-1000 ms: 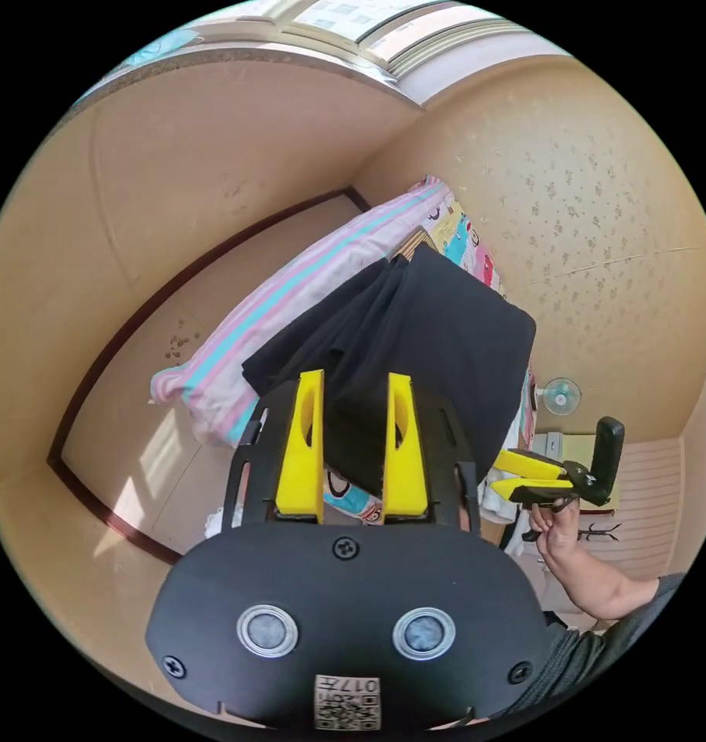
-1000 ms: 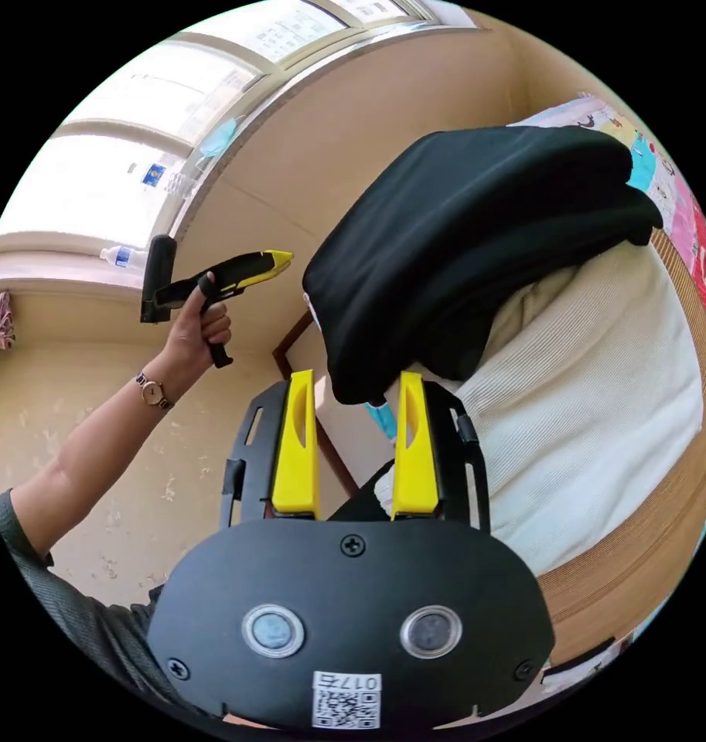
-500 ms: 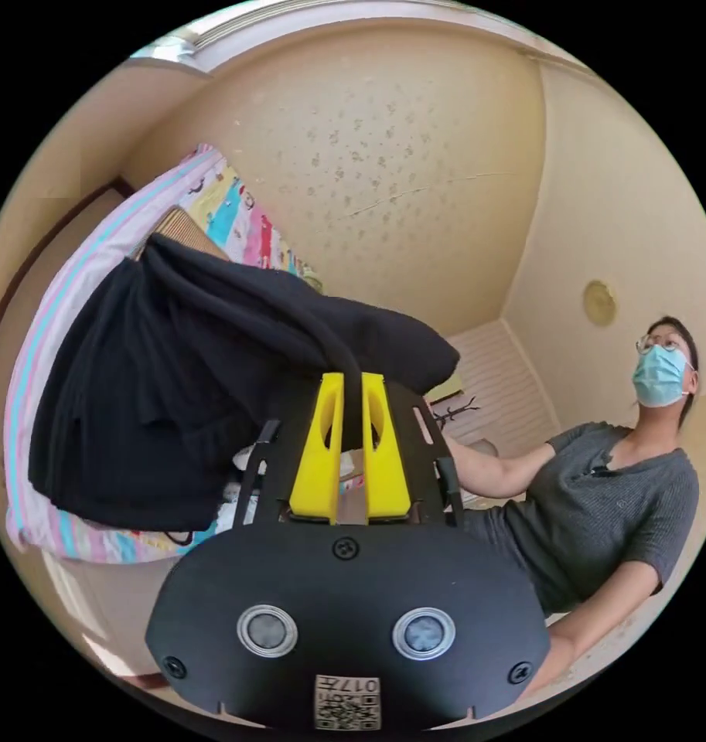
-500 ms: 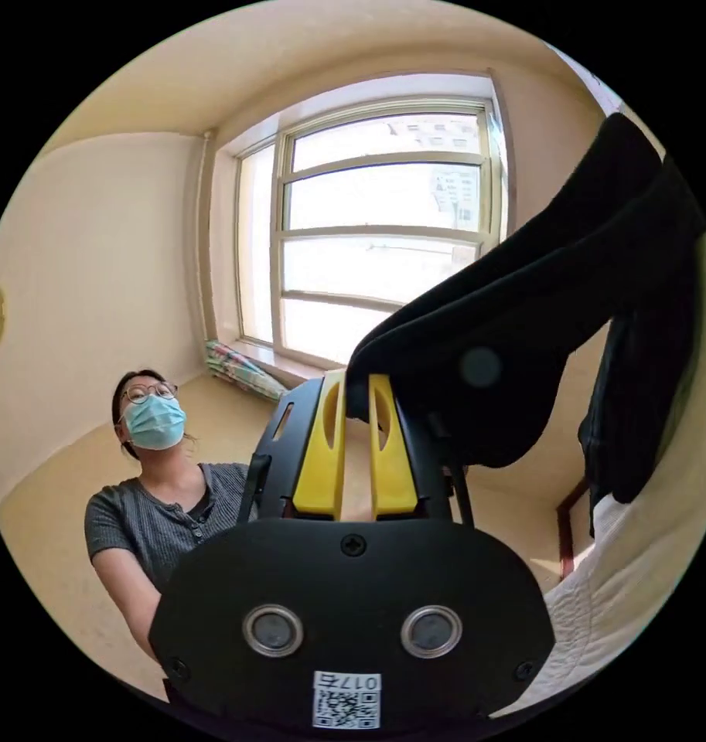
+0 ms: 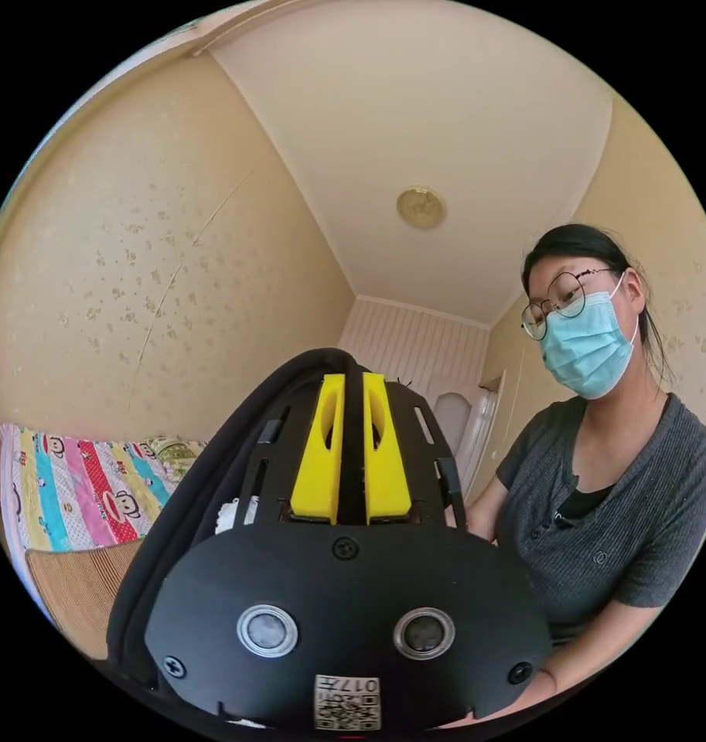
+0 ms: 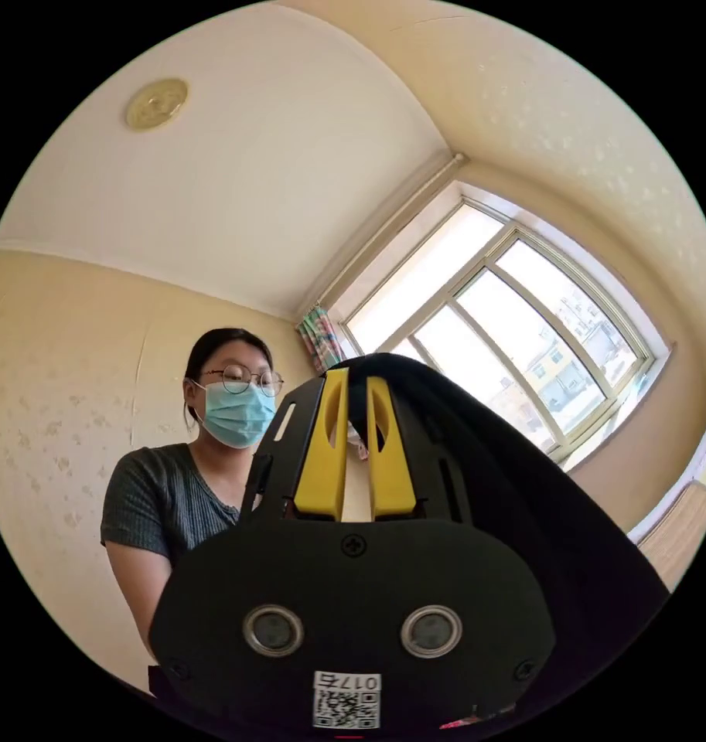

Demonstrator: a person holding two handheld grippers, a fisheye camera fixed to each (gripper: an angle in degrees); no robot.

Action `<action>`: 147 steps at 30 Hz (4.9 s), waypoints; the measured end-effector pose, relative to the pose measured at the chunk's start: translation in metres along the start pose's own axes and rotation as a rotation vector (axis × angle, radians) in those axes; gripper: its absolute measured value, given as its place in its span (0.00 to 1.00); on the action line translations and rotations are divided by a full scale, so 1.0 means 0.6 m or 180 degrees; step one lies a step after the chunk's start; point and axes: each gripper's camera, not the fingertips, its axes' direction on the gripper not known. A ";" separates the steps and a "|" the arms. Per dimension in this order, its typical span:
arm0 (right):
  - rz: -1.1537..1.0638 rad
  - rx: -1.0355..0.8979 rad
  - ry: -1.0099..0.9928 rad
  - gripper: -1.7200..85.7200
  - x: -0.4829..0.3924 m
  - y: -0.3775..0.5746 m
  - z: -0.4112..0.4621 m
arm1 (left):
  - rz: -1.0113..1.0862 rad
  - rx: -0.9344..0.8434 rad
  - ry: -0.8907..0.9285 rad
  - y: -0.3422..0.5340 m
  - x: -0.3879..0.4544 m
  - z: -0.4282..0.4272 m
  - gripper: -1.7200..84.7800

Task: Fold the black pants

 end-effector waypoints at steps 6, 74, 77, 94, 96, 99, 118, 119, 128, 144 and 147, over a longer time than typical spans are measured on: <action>-0.0415 -0.0640 0.0613 0.03 -0.228 -0.071 -0.122 | 0.0121 -0.0064 0.0547 0.024 0.039 0.304 0.07; 0.0408 0.0121 0.1468 0.03 -0.613 0.481 0.064 | -0.2486 -0.1704 0.0184 0.819 -0.458 0.702 0.17; 0.0075 -0.0017 0.1261 0.02 -0.678 0.475 0.118 | -0.2674 -0.0933 0.0169 0.777 -0.485 0.637 0.24; -0.1233 -0.0159 0.1134 0.02 -1.114 0.534 0.216 | -0.2218 0.0567 0.2031 0.631 -0.204 0.697 0.07; -0.1407 -0.0200 0.1379 0.02 -1.180 0.531 0.222 | -0.1794 0.0727 0.1996 0.555 -0.159 0.679 0.07; -0.1764 -0.0273 0.1877 0.02 -1.293 0.525 0.249 | -0.0938 0.0670 0.1631 0.408 -0.053 0.669 0.06; -0.0664 0.0149 0.3044 0.04 -1.273 0.254 0.131 | 0.0118 0.0640 -0.0115 0.131 0.203 0.883 0.06; -0.0539 0.0169 0.3094 0.04 -1.249 0.244 0.115 | -0.0269 0.0614 -0.0059 0.140 0.159 0.900 0.06; 0.0074 -0.0226 0.4570 0.06 -0.699 -0.126 -0.144 | -0.1222 -0.0385 -0.1760 0.043 -0.442 1.205 0.10; 0.3426 -0.2656 0.4835 0.05 -0.200 0.368 -0.392 | -0.3081 -0.3616 -0.2659 0.891 -0.797 1.121 0.13; 0.3674 -0.2959 0.4701 0.04 -0.202 0.423 -0.396 | -0.3412 -0.3865 -0.2537 1.021 -0.784 1.105 0.13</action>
